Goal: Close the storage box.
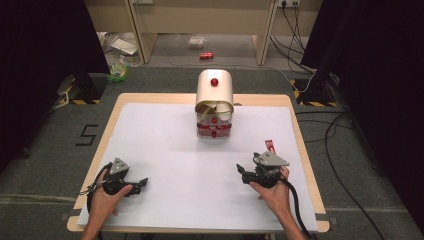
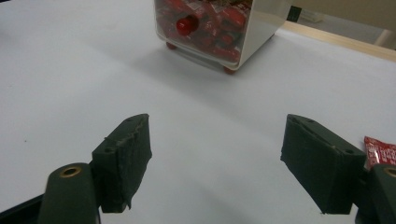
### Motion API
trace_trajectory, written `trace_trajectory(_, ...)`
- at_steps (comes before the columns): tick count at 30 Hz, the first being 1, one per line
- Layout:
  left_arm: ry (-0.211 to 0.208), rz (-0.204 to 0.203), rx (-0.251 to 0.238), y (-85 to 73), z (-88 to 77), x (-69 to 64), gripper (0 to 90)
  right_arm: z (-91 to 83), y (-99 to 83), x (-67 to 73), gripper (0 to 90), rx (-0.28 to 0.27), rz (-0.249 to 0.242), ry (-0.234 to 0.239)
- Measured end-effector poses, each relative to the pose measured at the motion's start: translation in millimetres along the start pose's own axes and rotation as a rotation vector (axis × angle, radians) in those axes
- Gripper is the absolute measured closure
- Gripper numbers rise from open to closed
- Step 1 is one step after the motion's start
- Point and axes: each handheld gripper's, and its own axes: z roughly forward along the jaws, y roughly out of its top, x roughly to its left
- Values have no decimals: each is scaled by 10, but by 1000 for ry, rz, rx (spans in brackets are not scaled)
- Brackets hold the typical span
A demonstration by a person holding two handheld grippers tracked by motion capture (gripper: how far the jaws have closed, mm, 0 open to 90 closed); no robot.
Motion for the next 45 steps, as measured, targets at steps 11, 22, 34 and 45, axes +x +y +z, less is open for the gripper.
trace_trajectory(11, 0, 0, 0, 0, 0, -1, 96, -135, -136, -48, 228, 22, 2, -3)
trace_trajectory(22, 1, 0, 0, 0, 0, -1, 96, -252, -298, -61, 210, 61, 2, -1)
trace_trajectory(34, 1, 0, -1, 0, 0, -2, 96, -377, -445, -89, 213, 97, -11, -16)
trace_trajectory(45, 1, 0, -1, 0, 0, -2, 96, -466, -560, -81, 216, 130, -13, -9)
